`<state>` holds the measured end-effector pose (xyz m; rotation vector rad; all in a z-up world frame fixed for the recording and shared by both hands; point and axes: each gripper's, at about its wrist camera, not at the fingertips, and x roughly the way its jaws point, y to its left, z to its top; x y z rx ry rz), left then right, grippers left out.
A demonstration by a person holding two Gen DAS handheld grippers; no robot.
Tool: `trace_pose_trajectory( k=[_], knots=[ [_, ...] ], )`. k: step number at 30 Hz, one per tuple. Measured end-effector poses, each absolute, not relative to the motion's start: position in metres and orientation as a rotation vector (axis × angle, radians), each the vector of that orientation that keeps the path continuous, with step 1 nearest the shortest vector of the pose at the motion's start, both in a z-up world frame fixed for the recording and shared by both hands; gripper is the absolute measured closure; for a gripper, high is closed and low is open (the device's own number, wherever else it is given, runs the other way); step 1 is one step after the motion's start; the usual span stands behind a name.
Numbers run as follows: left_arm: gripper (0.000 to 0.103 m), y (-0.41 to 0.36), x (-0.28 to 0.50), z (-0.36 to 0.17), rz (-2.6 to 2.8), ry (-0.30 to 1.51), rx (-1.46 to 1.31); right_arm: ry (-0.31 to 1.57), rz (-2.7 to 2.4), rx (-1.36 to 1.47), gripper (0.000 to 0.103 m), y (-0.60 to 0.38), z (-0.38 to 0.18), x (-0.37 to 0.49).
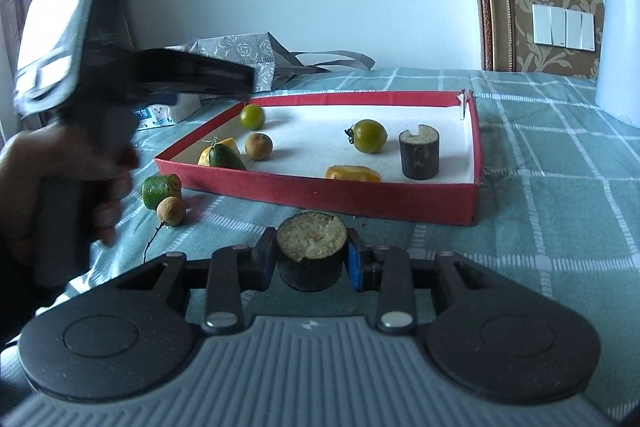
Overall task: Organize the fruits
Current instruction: 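Lower the tomato into the tray and open the left gripper while the right holds the dark piece, then lower the dark cylindrical piece into the tray and open the right gripper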
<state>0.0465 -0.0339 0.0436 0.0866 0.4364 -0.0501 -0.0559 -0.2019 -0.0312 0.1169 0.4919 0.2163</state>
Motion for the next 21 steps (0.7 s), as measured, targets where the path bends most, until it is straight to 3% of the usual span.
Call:
trace_pose_trajectory(
  k=[11,21],
  knots=[
    [0.020,0.009,-0.030,0.028,-0.049,0.412,0.092,0.472,0.206,0.092,0.070,-0.198,-0.031,-0.059],
    [0.020,0.043,-0.037,0.006,-0.050,0.473,-0.014,0.475,0.209,0.013,0.070,-0.186,-0.030,-0.060]
  ],
)
